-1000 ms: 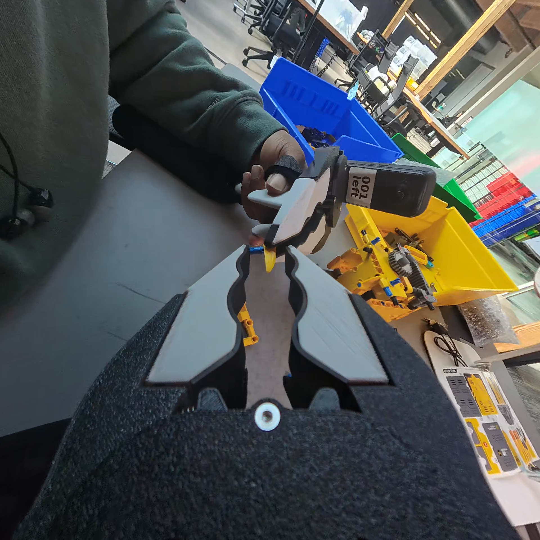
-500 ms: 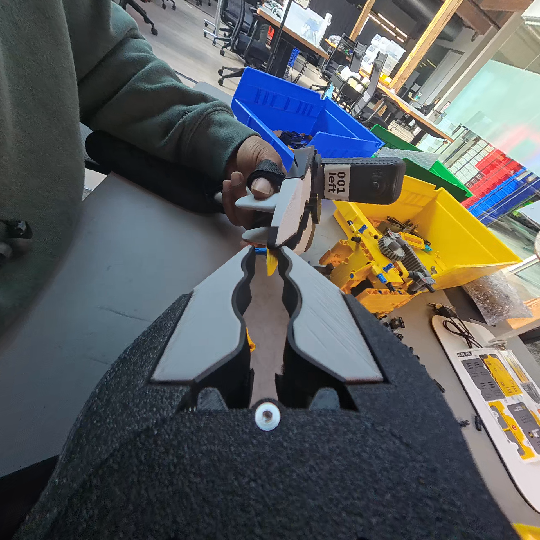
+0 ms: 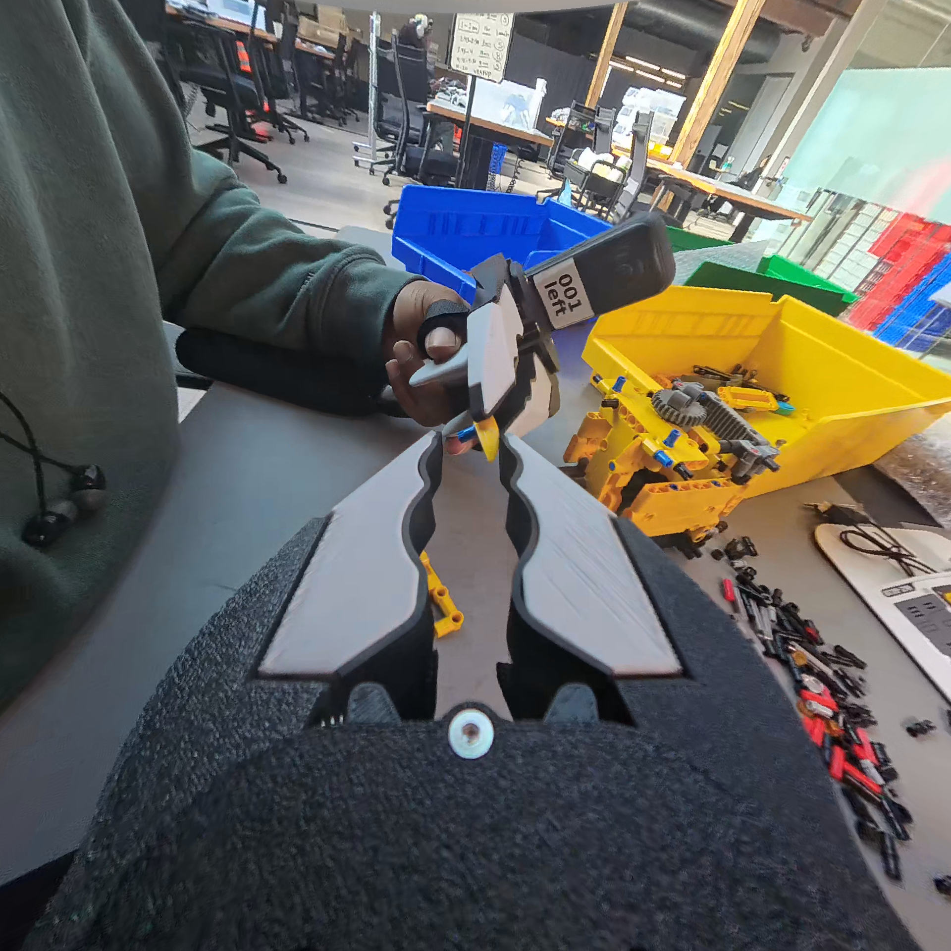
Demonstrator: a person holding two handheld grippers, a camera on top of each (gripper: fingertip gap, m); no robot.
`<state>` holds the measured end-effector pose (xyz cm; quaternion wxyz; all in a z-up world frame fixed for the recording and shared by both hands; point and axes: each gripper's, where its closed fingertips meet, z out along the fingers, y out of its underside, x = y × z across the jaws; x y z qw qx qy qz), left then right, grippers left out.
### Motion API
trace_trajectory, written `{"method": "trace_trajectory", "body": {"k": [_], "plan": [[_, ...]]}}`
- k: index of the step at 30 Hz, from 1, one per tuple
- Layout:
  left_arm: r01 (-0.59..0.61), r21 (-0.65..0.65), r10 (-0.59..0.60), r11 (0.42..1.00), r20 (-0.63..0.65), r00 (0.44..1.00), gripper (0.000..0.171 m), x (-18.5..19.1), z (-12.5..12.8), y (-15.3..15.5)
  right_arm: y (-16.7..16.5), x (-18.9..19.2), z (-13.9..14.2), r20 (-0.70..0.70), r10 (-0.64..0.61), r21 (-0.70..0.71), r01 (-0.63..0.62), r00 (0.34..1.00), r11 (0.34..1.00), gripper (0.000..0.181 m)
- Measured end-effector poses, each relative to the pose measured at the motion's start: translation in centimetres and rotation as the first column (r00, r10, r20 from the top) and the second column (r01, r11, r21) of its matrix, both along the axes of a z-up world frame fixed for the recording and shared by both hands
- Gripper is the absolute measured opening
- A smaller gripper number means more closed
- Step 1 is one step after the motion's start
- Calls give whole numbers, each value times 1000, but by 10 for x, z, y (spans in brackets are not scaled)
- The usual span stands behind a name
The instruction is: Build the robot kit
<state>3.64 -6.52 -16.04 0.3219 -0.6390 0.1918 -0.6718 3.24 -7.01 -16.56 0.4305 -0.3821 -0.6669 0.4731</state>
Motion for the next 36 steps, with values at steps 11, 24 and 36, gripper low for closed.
{"method": "trace_trajectory", "body": {"k": [11, 24, 36], "plan": [[21, 218, 45, 976, -294, 955, 6, 7, -22, -9, 1, 4, -19, 161, 53, -113, -35, 985, 993, 9], [39, 250, 60, 967, -375, 925, 6, 10, -33, -9, -4, 6, -39, 291, 100, -177, -49, 952, 983, 5], [22, 287, 118, 958, -461, 879, 4, 9, -44, -4, 8, 4, -36, 285, 59, -211, 2, 957, 977, 4]]}}
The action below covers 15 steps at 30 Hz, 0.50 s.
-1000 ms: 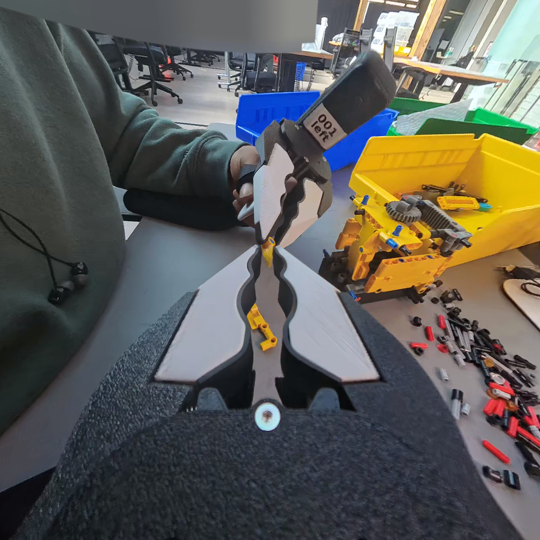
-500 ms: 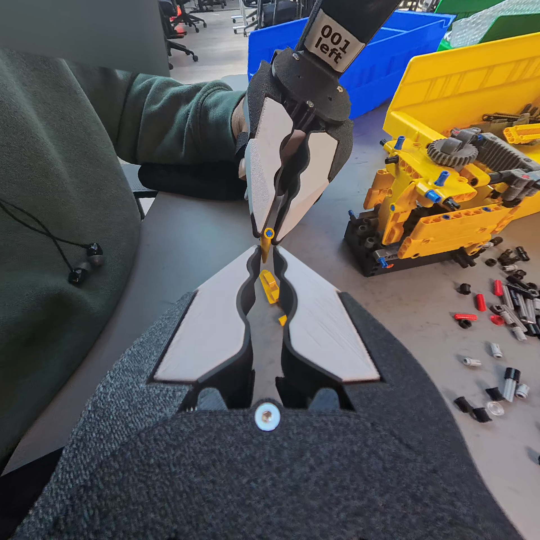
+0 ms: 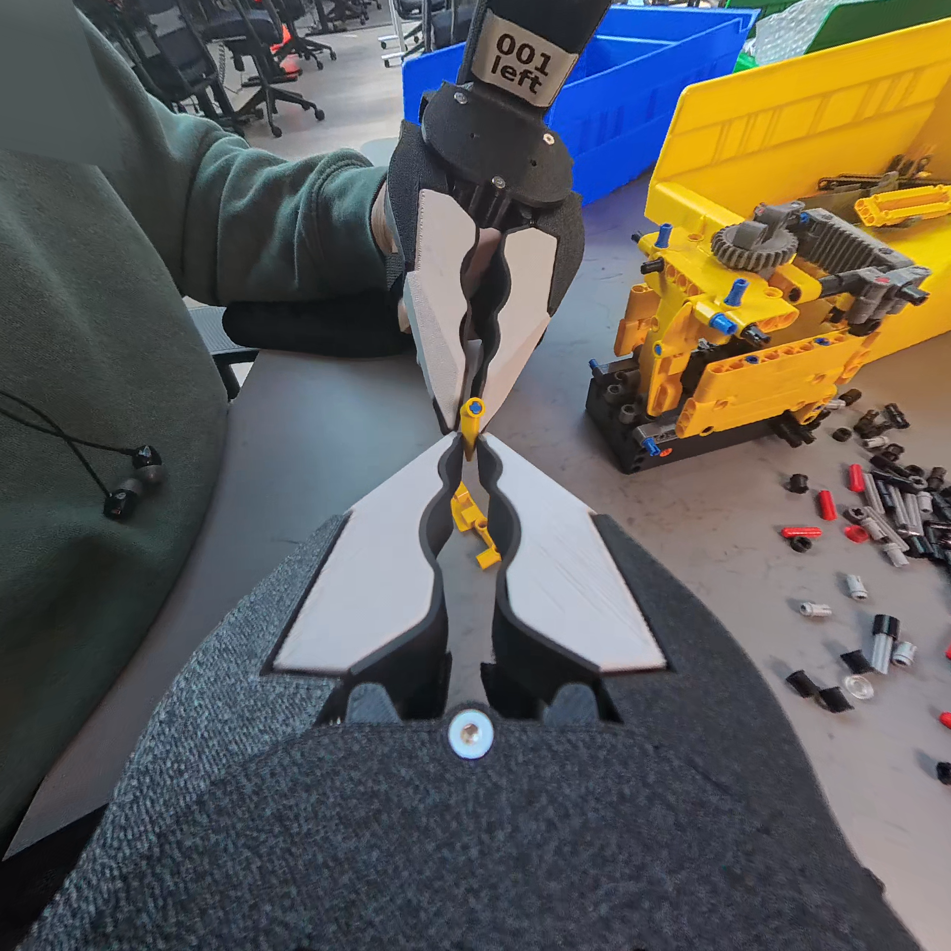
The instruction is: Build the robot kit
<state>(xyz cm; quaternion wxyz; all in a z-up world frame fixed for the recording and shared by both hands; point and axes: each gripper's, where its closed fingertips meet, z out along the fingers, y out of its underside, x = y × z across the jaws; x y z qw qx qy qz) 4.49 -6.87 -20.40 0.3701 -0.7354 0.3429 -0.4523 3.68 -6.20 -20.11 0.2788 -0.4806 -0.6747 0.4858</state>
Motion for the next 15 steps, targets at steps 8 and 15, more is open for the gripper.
{"method": "trace_trajectory", "body": {"k": [8, 15], "plan": [[17, 13, -16, 1000, -49, 999, 3, 2, -6, -3, -3, 2, -8, 22, 21, 25, -21, 1000, 999, 5], [32, 47, -26, 998, -131, 991, 3, 5, -15, -6, -7, 3, -13, 40, 39, 50, -41, 998, 998, 6]]}}
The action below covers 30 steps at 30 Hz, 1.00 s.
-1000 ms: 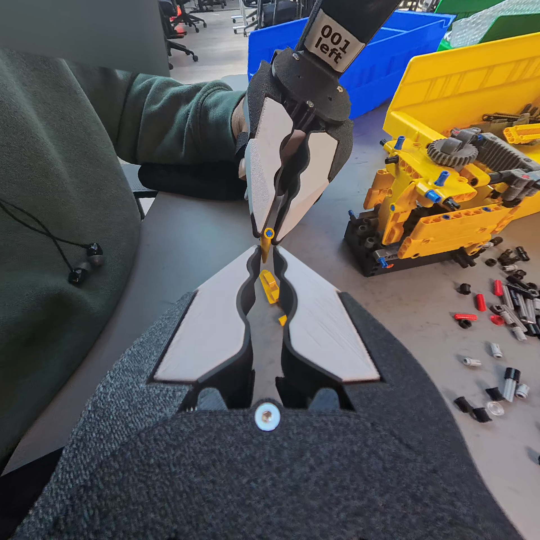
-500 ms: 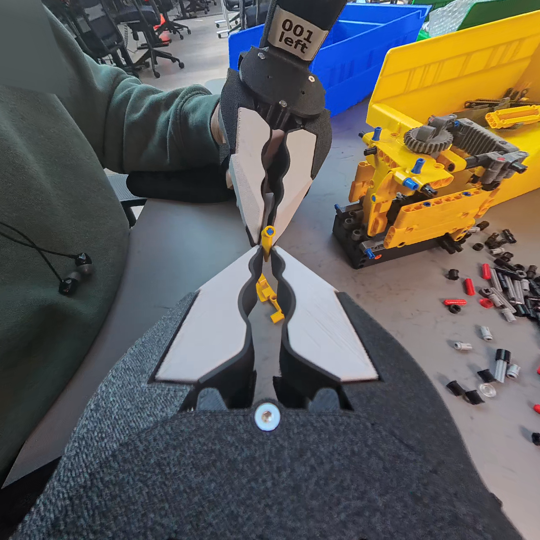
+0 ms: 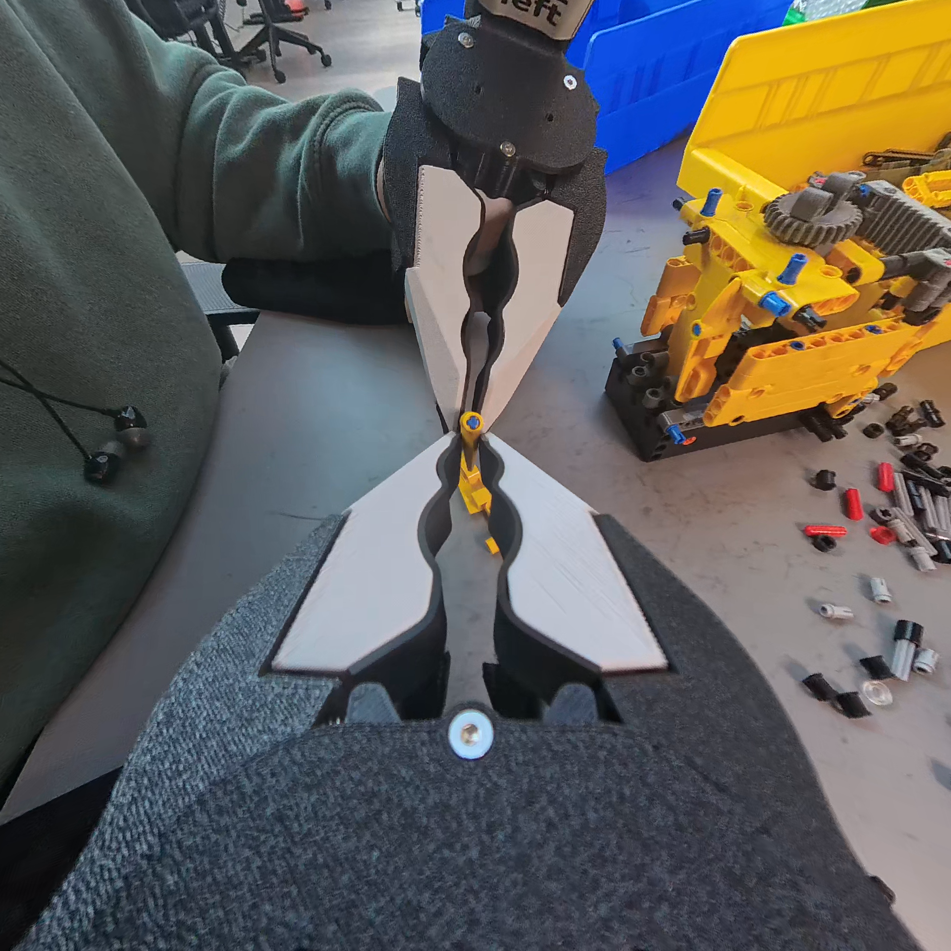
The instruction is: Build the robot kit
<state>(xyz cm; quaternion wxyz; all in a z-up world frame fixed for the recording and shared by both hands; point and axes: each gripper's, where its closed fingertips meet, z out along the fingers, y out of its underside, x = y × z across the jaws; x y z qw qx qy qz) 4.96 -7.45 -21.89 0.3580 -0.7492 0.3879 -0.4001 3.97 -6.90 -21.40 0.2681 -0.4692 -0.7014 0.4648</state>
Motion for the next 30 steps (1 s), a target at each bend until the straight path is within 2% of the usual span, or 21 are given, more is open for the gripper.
{"method": "trace_trajectory", "body": {"k": [6, 9, 11, 14, 16, 20, 23, 26, 30], "plan": [[-27, 94, 32, 995, -62, 998, 3, -1, 0, 5, 5, 0, 0, -12, -11, 32, 11, 1000, 999, 5], [-85, 236, 122, 968, -147, 981, 3, -9, -1, 19, 18, -5, 0, 0, -98, -4, 98, 995, 995, 6], [-133, 351, 213, 927, -199, 957, 3, -18, 1, 30, 28, -8, 4, 7, -166, -74, 167, 986, 983, 13], [-176, 529, 345, 830, -240, 907, 3, -31, 11, 45, 35, -11, 15, 7, -226, -241, 221, 974, 945, 18], [-166, 656, 438, 736, -274, 856, 3, -40, 17, 53, 35, -14, 23, 0, -244, -338, 230, 970, 913, 19], [-56, 851, 591, 522, -313, 744, 3, -49, 34, 59, 29, -18, 44, -30, -245, -545, 190, 969, 816, 21], [57, 921, 659, 386, -319, 681, 3, -45, 47, 57, 36, -21, 53, -13, -293, -684, 205, 956, 700, 22], [150, 937, 686, 315, -334, 646, 3, -36, 51, 55, 40, -22, 56, 9, -312, -774, 204, 950, 599, 22], [226, 933, 707, 281, -360, 608, 3, -31, 50, 55, 40, -23, 51, 44, -329, -787, 235, 943, 571, 11]]}}
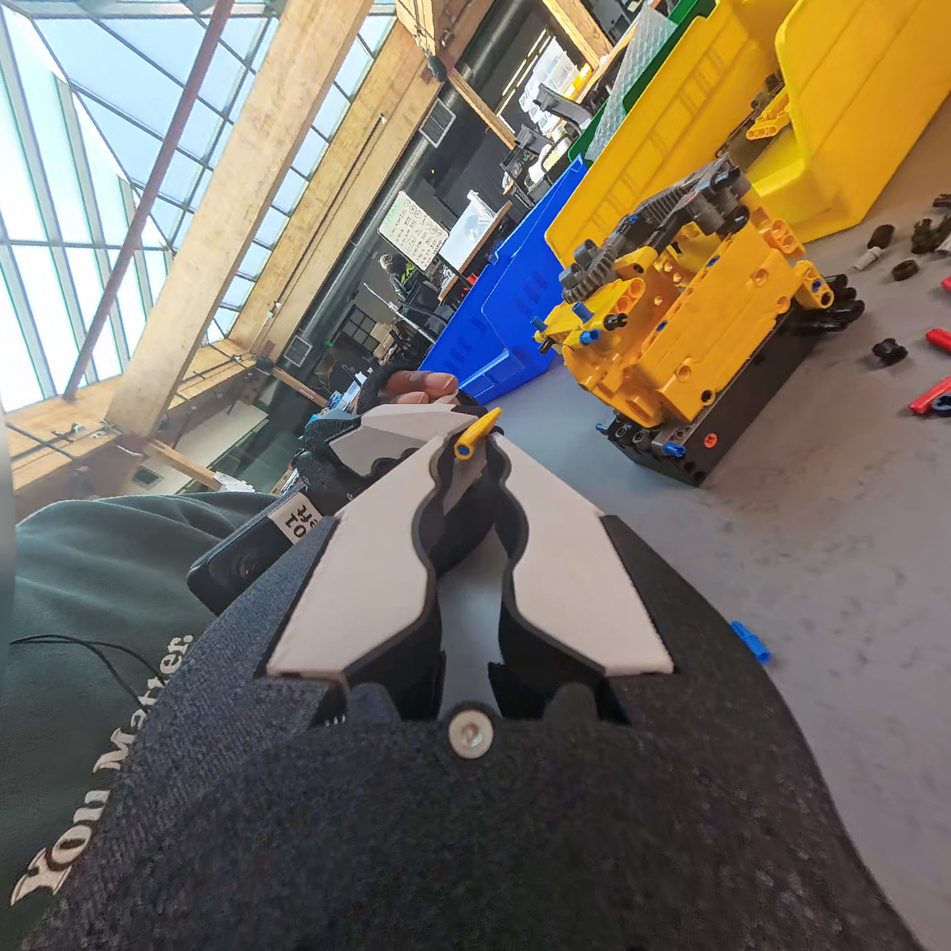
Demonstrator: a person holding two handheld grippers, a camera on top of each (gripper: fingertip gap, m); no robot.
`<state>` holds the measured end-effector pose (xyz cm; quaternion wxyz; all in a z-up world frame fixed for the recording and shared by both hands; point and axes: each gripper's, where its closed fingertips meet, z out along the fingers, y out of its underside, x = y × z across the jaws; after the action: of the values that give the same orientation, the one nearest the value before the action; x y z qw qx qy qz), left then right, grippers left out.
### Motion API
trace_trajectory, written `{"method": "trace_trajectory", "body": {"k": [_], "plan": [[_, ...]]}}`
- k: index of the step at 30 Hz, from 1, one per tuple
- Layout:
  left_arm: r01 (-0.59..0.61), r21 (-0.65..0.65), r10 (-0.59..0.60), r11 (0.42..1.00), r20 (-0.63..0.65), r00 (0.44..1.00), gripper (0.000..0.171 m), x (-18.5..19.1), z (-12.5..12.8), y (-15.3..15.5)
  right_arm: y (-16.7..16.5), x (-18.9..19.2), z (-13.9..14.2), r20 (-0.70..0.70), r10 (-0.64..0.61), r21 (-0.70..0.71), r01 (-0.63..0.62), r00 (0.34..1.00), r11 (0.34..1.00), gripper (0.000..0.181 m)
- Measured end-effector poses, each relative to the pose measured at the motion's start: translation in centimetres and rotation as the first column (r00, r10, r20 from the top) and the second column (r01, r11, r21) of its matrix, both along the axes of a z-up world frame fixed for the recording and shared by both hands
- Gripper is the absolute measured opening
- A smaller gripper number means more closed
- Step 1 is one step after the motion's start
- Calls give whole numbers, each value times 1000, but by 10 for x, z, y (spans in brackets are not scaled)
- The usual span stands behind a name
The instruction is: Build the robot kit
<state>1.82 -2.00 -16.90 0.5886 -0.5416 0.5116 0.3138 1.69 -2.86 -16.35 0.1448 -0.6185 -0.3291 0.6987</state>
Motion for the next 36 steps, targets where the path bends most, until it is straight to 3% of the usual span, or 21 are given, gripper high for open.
{"method": "trace_trajectory", "body": {"k": [4, 6, 7, 9, 11, 13, 16, 19, 21, 28, 34, 36], "plan": [[22, -20, -21, 1000, 32, 999, 3, 1, -1, 0, 1, 1, 1, -19, 10, -12, -10, 1000, 1000, 8], [55, -159, -22, 986, 198, 980, 3, -1, -11, 2, 7, 3, -1, -13, -3, 57, 4, 1000, 998, 7], [86, -320, 21, 944, 317, 948, 5, -2, -25, 2, 14, 5, -2, -7, -28, 122, 29, 1000, 992, 7], [256, -578, 127, 775, 540, 832, 9, 3, -45, -8, 23, 12, 0, -7, -42, 291, 42, 999, 956, 6], [461, -693, 238, 554, 663, 710, 8, 15, -54, -25, 30, 18, 5, -18, -62, 437, 64, 998, 897, 6], [560, -720, 329, 409, 689, 646, 10, 22, -58, -35, 31, 22, 6, -11, -51, 553, 49, 999, 832, 6], [515, -795, 386, 321, 606, 696, 14, 23, -79, -41, 25, 25, 2, 9, -20, 634, 10, 1000, 773, 6], [481, -842, 413, 244, 539, 734, 21, 29, -95, -49, 24, 23, -7, 33, -13, 641, -11, 999, 768, 6], [442, -862, 410, 249, 508, 758, 21, 31, -100, -49, 26, 21, -14, 48, -15, 638, -19, 999, 770, 6], [301, -884, 316, 359, 418, 852, 13, 30, -104, -46, 28, 19, -17, 44, -29, 638, -6, 999, 770, 6], [216, -816, 234, 536, 390, 891, 10, 22, -94, -32, 33, 21, -16, 34, -56, 646, 21, 998, 763, 6], [192, -754, 199, 628, 395, 897, 10, 17, -80, -24, 35, 21, -13, 22, -68, 645, 38, 997, 763, 6]]}}
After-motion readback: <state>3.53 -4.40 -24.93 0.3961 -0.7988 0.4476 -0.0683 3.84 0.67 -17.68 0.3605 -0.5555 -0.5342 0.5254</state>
